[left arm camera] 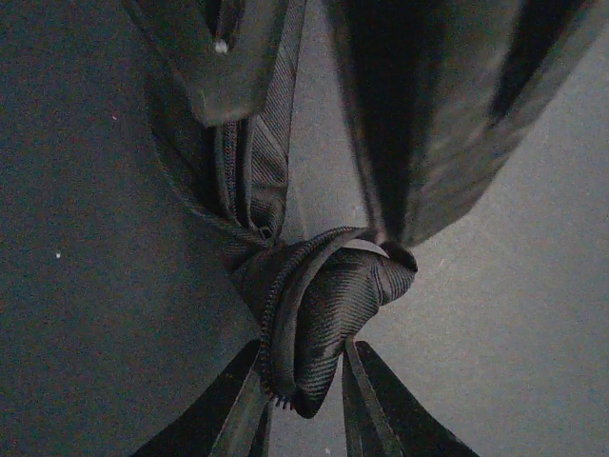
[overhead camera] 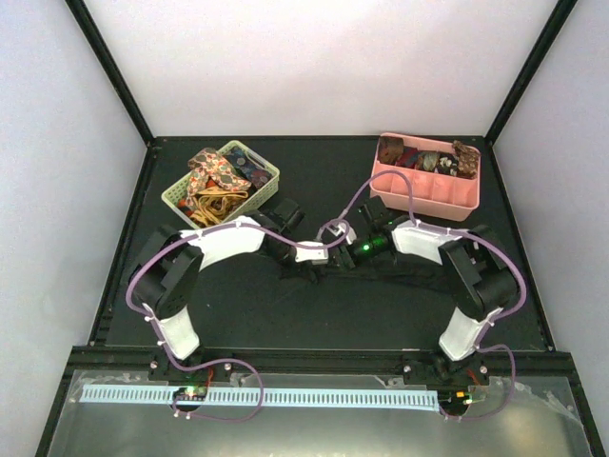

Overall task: Roll the ties
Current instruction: Roll the tie at the center of the board.

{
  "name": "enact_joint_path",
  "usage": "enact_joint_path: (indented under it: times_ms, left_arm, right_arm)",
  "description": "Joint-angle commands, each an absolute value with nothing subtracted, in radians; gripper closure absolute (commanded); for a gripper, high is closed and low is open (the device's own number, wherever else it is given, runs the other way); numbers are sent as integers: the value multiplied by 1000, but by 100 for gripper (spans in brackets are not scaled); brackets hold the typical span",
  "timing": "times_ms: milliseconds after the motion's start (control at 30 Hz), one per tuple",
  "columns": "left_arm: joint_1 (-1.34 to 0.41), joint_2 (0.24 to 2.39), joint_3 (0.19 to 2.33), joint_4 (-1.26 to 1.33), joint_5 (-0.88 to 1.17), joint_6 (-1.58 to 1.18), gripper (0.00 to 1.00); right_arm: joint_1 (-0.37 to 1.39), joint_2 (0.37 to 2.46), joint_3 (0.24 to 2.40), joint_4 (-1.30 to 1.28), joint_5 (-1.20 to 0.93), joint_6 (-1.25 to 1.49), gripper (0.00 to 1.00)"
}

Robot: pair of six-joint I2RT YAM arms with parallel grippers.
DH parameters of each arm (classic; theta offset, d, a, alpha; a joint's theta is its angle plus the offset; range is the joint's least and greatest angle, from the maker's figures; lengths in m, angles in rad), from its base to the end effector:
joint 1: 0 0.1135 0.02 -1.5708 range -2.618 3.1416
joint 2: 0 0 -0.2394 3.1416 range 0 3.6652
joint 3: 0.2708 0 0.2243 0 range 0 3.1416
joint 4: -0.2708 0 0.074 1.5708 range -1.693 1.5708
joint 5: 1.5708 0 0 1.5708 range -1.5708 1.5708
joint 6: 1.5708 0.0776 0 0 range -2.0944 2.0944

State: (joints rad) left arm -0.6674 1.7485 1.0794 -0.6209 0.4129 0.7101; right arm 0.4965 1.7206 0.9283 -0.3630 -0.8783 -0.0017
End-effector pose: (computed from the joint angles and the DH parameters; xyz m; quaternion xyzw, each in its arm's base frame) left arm 0.2236 -0.2159 0.1227 0.6381 0.7300 -0.2000 0.1413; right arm 0.2354 0.1955 0.1254 -0.3033 0.8367 0.4491 0.0791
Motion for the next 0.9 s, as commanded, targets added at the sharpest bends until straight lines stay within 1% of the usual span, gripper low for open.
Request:
enact_joint_path:
  times_ms: [0, 167, 300, 400, 567, 600, 633, 667, 700, 733, 800, 833, 867]
  left_arm:
    - [-669, 1782, 1143, -672, 467, 698, 77]
    - [-656, 1807, 1170, -697, 482, 701, 78]
    - [-650, 1827, 1195, -715, 495, 700, 79]
    - [-644, 1834, 1208, -720, 515, 695, 79]
    - [-634, 1846, 1230, -738, 554, 684, 79]
    - [-630, 1848, 1235, -741, 558, 682, 79]
    - [-628, 1847, 1237, -741, 565, 681, 80]
    - [-625, 1847, 1240, -743, 573, 678, 80]
    - [-622, 1846, 1243, -743, 583, 674, 80]
    - [-620, 1845, 1244, -741, 593, 669, 80]
    - [-609, 1833, 1236, -722, 618, 653, 79]
    - [-602, 1820, 1224, -704, 631, 643, 76]
    - [-595, 1805, 1210, -678, 646, 630, 70]
  right_arm:
    - [517, 1785, 945, -282, -917, 59, 44]
    - [520, 1824, 946, -240, -899, 73, 50]
    - [521, 1832, 943, -190, -926, 105, 58]
    - [523, 1833, 944, -175, -927, 108, 66]
    - [523, 1854, 962, -212, -911, 83, 69]
    - [524, 1856, 962, -212, -904, 78, 71]
    - [525, 1858, 962, -211, -900, 77, 75]
    - [524, 1859, 962, -209, -900, 77, 81]
    - [524, 1859, 962, -209, -901, 78, 91]
    - [523, 1856, 961, -208, -899, 79, 97]
    - [519, 1847, 960, -213, -893, 75, 98]
    - [511, 1844, 961, -220, -899, 72, 98]
    - [503, 1842, 961, -226, -908, 73, 98]
